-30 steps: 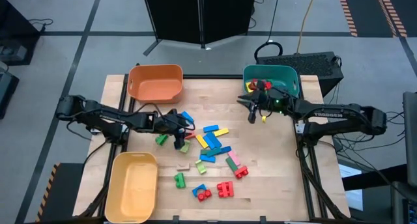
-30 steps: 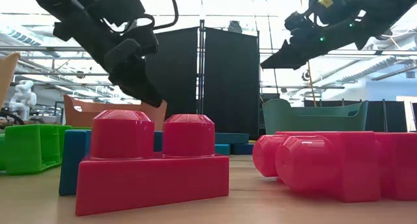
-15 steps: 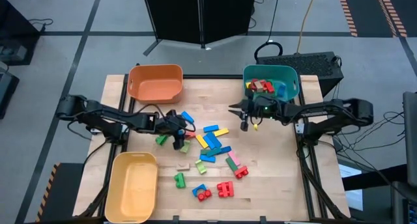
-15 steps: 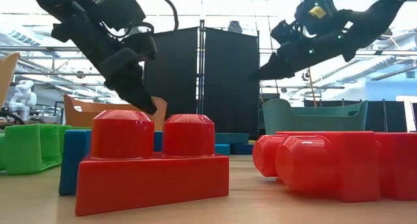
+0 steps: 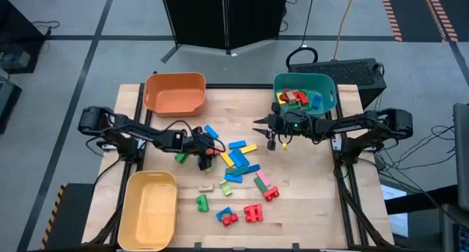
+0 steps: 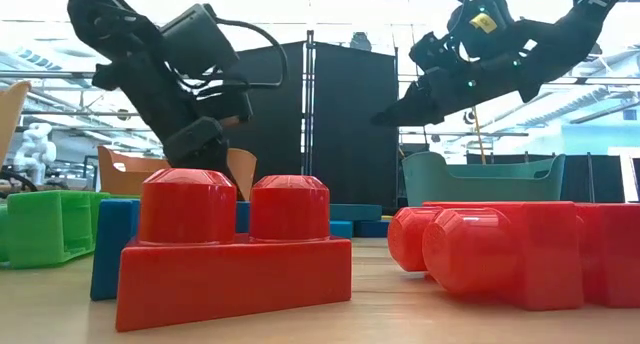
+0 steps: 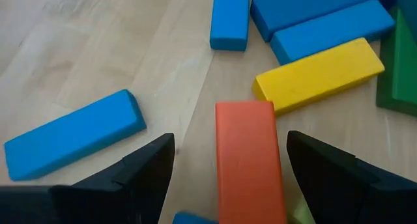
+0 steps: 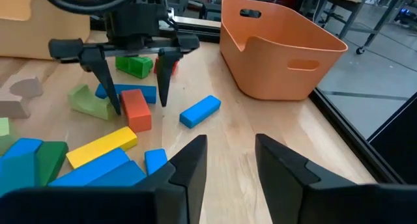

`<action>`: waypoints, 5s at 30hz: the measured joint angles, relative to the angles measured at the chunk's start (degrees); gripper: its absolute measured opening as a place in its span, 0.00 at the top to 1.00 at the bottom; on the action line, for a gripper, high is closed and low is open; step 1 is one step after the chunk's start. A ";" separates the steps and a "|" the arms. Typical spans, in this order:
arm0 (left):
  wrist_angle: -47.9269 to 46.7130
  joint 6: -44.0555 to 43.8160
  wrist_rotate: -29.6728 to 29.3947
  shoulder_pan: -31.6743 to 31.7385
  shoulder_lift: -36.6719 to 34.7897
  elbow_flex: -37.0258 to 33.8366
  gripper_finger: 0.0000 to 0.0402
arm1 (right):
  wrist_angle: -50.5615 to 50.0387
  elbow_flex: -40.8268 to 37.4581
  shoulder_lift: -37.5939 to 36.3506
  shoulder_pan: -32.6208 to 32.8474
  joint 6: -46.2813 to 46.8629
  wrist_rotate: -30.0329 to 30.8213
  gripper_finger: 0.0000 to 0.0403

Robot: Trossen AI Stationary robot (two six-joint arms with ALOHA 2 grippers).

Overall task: Sort blocks by size
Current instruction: Put the orange arch block into the blue bin

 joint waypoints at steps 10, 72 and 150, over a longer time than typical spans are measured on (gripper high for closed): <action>1.45 -0.42 0.00 -0.04 1.31 0.03 0.38 | 0.47 0.00 0.00 -0.04 0.02 0.02 0.72; 15.09 -6.63 41.29 14.47 4.38 12.10 0.68 | -12.24 11.92 4.37 9.70 -35.12 -5.96 0.35; -1.37 5.96 22.24 13.15 -7.19 14.17 0.40 | -51.12 12.81 -25.55 -11.31 -16.74 6.84 0.67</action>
